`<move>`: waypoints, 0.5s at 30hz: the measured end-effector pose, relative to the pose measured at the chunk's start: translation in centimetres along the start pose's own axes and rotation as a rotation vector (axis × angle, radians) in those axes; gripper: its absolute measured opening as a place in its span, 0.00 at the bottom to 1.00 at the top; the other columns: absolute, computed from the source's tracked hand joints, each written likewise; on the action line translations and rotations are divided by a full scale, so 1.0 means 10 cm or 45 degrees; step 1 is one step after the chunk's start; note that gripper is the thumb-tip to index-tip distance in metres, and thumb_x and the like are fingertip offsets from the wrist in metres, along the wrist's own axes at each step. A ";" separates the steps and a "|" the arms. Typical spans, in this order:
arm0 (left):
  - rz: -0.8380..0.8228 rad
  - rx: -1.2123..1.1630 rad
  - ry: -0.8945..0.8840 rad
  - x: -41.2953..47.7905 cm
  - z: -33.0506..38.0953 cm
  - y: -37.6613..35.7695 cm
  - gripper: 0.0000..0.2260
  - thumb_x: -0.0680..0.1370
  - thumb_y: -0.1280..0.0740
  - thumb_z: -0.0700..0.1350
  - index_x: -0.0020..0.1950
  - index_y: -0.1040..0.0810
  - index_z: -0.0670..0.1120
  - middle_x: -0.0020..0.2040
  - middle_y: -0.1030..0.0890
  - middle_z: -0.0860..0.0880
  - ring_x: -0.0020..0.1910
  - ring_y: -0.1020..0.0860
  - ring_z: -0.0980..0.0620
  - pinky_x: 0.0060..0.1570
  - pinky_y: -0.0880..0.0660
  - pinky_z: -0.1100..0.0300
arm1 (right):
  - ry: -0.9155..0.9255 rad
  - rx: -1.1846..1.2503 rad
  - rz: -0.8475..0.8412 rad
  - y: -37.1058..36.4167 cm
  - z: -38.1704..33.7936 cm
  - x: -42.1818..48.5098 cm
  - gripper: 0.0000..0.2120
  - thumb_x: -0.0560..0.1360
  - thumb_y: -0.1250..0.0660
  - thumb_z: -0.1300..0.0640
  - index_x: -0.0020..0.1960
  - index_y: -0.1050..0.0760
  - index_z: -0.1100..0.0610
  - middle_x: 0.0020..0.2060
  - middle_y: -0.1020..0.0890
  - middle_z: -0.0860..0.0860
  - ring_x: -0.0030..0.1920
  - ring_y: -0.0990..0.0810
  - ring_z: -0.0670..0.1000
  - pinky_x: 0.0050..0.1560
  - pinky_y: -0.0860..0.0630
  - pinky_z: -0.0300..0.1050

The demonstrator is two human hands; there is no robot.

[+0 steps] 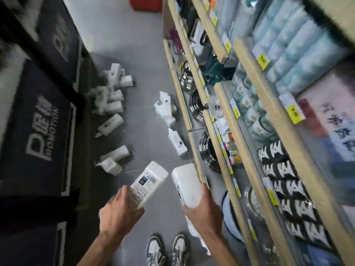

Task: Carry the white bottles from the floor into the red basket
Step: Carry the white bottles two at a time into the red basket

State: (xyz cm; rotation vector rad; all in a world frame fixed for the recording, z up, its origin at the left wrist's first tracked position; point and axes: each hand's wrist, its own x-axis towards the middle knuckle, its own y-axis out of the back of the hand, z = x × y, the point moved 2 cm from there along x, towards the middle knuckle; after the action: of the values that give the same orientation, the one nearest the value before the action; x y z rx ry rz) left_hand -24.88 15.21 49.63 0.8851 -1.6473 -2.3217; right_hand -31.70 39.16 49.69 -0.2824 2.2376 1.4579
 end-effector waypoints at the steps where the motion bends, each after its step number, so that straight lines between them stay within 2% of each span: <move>1: 0.024 -0.006 -0.009 -0.09 -0.01 0.20 0.27 0.66 0.28 0.62 0.57 0.32 0.51 0.51 0.20 0.52 0.48 0.19 0.45 0.37 0.29 0.53 | 0.029 -0.004 0.012 0.16 -0.10 -0.14 0.44 0.66 0.29 0.37 0.77 0.42 0.45 0.68 0.23 0.46 0.61 0.19 0.57 0.54 0.25 0.49; 4: 0.049 -0.046 0.023 -0.40 -0.03 0.77 0.26 0.65 0.29 0.62 0.56 0.33 0.52 0.52 0.20 0.53 0.49 0.19 0.44 0.39 0.27 0.53 | 0.087 -0.025 0.030 0.64 -0.39 -0.54 0.44 0.65 0.27 0.39 0.77 0.40 0.47 0.67 0.22 0.48 0.60 0.19 0.58 0.52 0.25 0.50; 7: 0.075 -0.072 0.018 -0.77 -0.14 1.17 0.27 0.64 0.30 0.63 0.55 0.34 0.52 0.53 0.20 0.54 0.47 0.18 0.45 0.37 0.26 0.54 | 0.189 -0.058 0.044 0.97 -0.62 -0.96 0.43 0.63 0.27 0.39 0.74 0.37 0.49 0.66 0.21 0.49 0.59 0.20 0.59 0.52 0.25 0.51; 12: 0.154 -0.087 0.044 -1.25 -0.44 1.63 0.28 0.65 0.30 0.64 0.57 0.34 0.51 0.53 0.20 0.54 0.48 0.18 0.45 0.37 0.28 0.54 | 0.365 -0.135 0.032 1.20 -0.91 -1.47 0.44 0.63 0.26 0.40 0.75 0.37 0.48 0.65 0.21 0.50 0.57 0.19 0.60 0.54 0.23 0.51; 15: 0.238 -0.109 0.045 -1.44 -0.64 1.81 0.29 0.66 0.30 0.67 0.57 0.34 0.52 0.52 0.20 0.54 0.48 0.18 0.45 0.37 0.29 0.54 | 0.480 -0.218 0.004 1.26 -1.09 -1.60 0.42 0.63 0.27 0.40 0.73 0.38 0.45 0.63 0.20 0.49 0.55 0.19 0.61 0.51 0.24 0.50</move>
State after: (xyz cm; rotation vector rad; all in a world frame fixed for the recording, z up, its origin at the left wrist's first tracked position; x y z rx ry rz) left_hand -13.37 9.67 69.88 0.7180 -1.5328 -2.2193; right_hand -25.58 33.42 71.27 -0.6569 2.3968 1.7192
